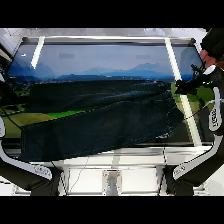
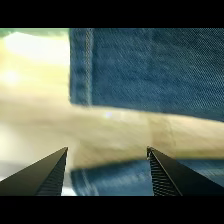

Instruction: Fold the clothes and pants, and hang the long-sleeved shirts on hangers.

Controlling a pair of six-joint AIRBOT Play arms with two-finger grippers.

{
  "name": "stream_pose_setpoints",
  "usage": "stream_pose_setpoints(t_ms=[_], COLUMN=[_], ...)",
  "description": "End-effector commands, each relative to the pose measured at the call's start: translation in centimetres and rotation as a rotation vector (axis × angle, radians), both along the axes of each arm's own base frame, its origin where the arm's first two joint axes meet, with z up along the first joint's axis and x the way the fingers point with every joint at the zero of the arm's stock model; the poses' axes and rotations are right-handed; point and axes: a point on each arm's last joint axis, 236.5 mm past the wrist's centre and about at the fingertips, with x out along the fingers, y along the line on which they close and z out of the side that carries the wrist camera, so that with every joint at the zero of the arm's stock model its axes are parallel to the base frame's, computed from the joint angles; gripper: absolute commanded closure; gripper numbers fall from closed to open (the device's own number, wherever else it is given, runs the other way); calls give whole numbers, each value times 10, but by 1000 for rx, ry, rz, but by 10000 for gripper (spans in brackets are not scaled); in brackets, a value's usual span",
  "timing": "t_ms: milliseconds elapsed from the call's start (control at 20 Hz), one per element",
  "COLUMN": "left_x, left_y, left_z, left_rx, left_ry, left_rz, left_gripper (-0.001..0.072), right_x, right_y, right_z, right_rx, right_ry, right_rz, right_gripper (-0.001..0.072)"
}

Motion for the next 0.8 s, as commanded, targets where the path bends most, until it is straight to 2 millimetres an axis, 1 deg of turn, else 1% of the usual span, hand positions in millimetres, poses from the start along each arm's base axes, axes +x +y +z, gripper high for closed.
stream_pose_setpoints(t_ms=[0,50,150,250,350,400,450,500,600,650,700,750], left_x=[16,22,31,32,26,22,23,25,32,35,33,26], left_y=[28,33,30,21,12,5,0,-3,3,11,22,31], left_z=[-19,-21,-26,-37,-55,-64,-69,-71,-64,-55,-44,-31], left_rx=[57,58,8,-48,-102,-140,-166,-175,-150,-127,-103,-86], left_ry=[-115,-154,-201,-199,-155,-132,-133,-142,-168,-182,-176,-145], left_rz=[-45,-49,-105,-153,-190,-208,-197,-194,-193,-145,-56,23], left_gripper=[137,139,141,144,176,332,570,682,685,687,687,687], right_x=[-19,-16,-16,-17,-17,-16,-16,-17,-17,-17,-18,-18], right_y=[31,38,48,61,75,82,86,88,89,89,87,84], right_z=[38,50,62,66,67,67,66,65,64,64,63,63], right_rx=[-5,-27,-51,-46,-41,-43,-51,-65,-91,-94,-99,-112], right_ry=[25,-2,-15,-6,0,1,5,9,14,14,17,20], right_rz=[73,81,65,55,61,70,72,79,93,90,83,78], right_gripper=[683,683,683,673,672,673,673,673,672,672,672,673])
